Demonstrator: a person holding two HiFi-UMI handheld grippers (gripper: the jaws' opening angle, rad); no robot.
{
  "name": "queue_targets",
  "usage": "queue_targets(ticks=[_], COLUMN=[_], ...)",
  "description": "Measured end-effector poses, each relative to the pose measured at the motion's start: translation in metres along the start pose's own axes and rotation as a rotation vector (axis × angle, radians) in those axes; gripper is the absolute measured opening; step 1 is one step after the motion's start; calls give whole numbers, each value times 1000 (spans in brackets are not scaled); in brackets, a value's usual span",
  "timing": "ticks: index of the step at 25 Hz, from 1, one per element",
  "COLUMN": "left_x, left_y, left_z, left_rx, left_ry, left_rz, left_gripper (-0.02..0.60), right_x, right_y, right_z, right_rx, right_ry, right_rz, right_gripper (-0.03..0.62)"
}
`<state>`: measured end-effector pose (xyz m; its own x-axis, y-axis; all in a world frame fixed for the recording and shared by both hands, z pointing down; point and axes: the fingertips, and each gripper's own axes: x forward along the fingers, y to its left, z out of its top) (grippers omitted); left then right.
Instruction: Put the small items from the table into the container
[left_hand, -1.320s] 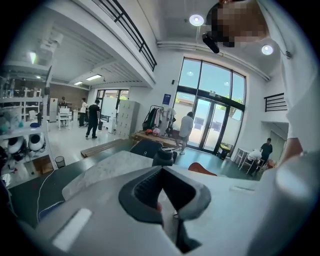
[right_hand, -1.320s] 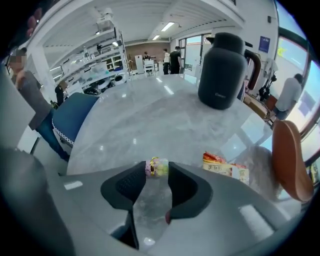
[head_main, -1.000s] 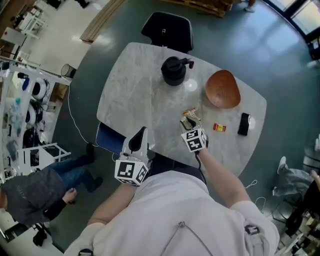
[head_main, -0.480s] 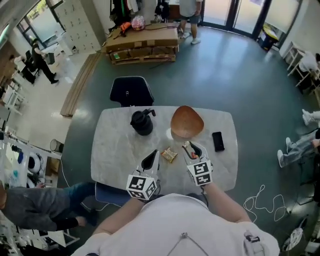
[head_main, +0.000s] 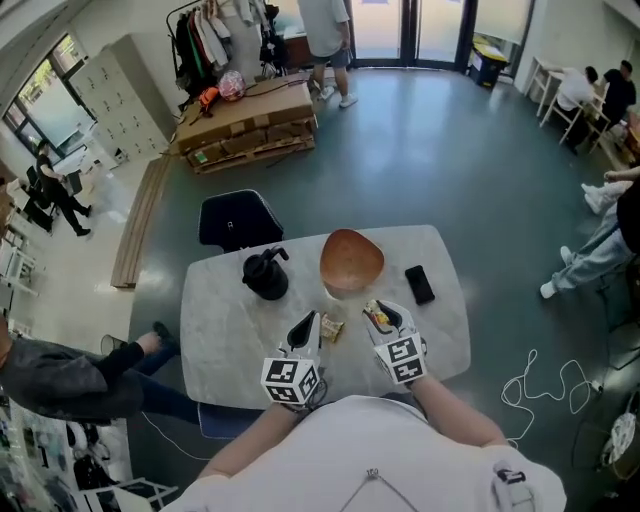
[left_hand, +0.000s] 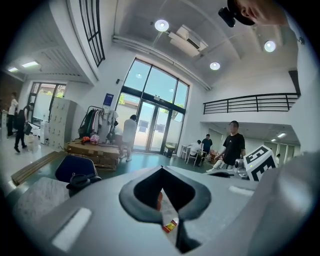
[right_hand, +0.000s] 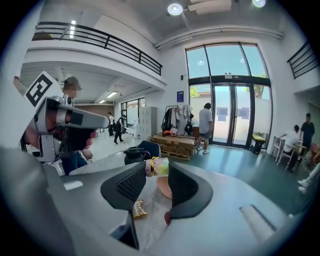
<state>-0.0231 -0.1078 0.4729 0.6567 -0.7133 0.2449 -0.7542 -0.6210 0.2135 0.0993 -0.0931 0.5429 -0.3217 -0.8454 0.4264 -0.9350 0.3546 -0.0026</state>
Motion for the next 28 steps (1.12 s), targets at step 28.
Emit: queue_targets(ticks=[28], left_x=[-5], left_y=[74], left_z=[-41], left_rx=[-99], left_ry=[81], left_rz=[155], left_gripper=[5], right_x=[125], right_y=[-65], right_z=[-21], right_rx=[5], right_ry=[173], right_rz=[-15], right_gripper=[164])
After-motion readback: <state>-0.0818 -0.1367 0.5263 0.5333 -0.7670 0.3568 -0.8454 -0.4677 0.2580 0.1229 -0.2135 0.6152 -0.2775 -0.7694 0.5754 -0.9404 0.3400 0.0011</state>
